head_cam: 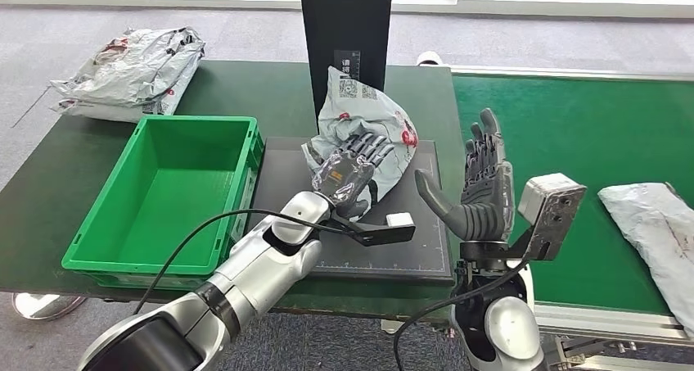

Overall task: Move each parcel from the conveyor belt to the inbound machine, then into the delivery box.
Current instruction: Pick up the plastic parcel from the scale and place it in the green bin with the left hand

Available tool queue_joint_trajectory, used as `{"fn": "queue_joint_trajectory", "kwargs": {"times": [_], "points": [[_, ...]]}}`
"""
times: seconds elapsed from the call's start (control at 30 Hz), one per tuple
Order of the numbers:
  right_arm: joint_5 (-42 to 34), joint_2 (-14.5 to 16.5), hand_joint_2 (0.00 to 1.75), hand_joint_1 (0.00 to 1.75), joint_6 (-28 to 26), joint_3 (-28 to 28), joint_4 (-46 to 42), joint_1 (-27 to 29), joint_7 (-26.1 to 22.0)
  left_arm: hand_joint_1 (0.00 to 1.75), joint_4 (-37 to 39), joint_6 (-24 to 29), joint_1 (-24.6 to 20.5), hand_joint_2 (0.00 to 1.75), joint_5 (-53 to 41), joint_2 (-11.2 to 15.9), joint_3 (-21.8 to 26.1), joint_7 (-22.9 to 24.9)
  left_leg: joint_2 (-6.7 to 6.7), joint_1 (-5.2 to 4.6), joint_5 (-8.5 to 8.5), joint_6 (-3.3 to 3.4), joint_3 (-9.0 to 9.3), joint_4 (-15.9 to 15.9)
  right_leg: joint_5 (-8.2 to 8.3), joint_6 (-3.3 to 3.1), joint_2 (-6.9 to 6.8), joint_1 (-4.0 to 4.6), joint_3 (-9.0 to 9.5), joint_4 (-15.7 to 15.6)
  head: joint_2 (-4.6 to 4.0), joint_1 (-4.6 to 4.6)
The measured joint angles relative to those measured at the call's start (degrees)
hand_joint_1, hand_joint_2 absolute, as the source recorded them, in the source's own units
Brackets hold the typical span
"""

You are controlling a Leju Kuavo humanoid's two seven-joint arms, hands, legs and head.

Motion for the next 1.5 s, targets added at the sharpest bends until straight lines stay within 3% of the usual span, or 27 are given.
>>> {"fn": "queue_joint_trajectory", "kwargs": {"times": [0.17,0.3,0.47,0.6,1.5], "points": [[-0.08,0.0,1.75,0.0,0.2,0.11,0.27,-0.1,-0.01,0.04,4.69,-0.48,-1.8,1.75,0.28,-0.62,-1.3,0.0,-0.02,0.0,0.0,0.0,0.0,-0.01,0.0,0.0,0.0,0.01,0.0,0.0,0.0,0.0],[-0.13,0.0,1.75,0.0,0.29,0.11,0.32,-0.11,-0.01,1.73,6.54,-1.19,-2.49,1.75,0.34,-0.79,-1.93,0.03,-0.02,0.0,0.0,0.0,-0.01,-0.01,0.0,0.0,0.0,0.01,0.0,0.0,0.0,0.0],[-0.7,0.0,1.75,0.0,2.08,0.11,0.68,-0.11,-0.23,1.75,9.87,-8.83,-3.92,1.75,1.55,-0.78,-3.07,0.93,0.0,0.0,0.0,0.0,-0.01,-0.02,0.0,0.0,-0.01,0.0,0.0,0.0,0.0,0.0],[-0.65,0.0,1.75,0.0,3.42,0.11,1.12,-0.11,-0.33,1.75,12.48,-11.34,-4.87,1.75,1.77,-0.34,-4.08,1.52,-0.02,0.0,0.01,-0.01,-0.01,-0.02,0.0,0.0,-0.01,0.01,0.01,0.01,-0.01,0.0],[-0.32,0.0,1.75,0.0,4.36,0.11,2.05,-0.12,-0.31,1.75,16.92,-12.48,-6.26,1.75,1.27,0.71,-6.81,2.05,-0.02,0.0,0.01,-0.01,-0.01,-0.02,0.0,0.0,-0.01,0.01,0.01,0.01,0.0,0.0]]}}
